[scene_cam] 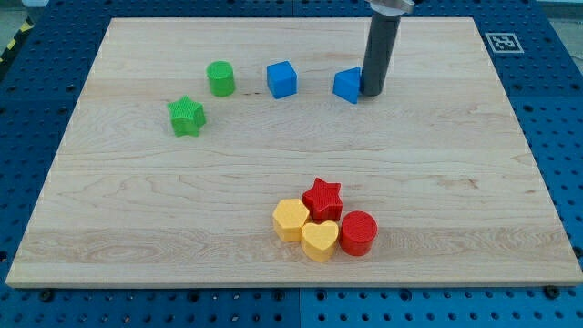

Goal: Move the green star to the left of the green circle

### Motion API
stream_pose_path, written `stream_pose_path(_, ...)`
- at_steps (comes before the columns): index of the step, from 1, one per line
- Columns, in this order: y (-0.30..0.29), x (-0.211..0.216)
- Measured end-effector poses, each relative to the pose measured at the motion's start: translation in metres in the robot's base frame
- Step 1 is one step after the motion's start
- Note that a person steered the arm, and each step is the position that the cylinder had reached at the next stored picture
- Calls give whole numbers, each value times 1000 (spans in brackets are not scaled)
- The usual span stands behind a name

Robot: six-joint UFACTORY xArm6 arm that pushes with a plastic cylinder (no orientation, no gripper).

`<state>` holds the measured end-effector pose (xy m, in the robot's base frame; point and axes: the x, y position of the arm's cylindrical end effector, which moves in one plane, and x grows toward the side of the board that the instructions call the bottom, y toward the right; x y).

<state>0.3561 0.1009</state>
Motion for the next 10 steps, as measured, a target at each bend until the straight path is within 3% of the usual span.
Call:
stream_pose_path(2,7,0)
stream_pose_path(3,37,23)
stream_pose_path(4,27,62)
stream_pose_path(6,-77,100)
stream_pose_path(8,-211,105)
stream_pose_path(10,-221,105)
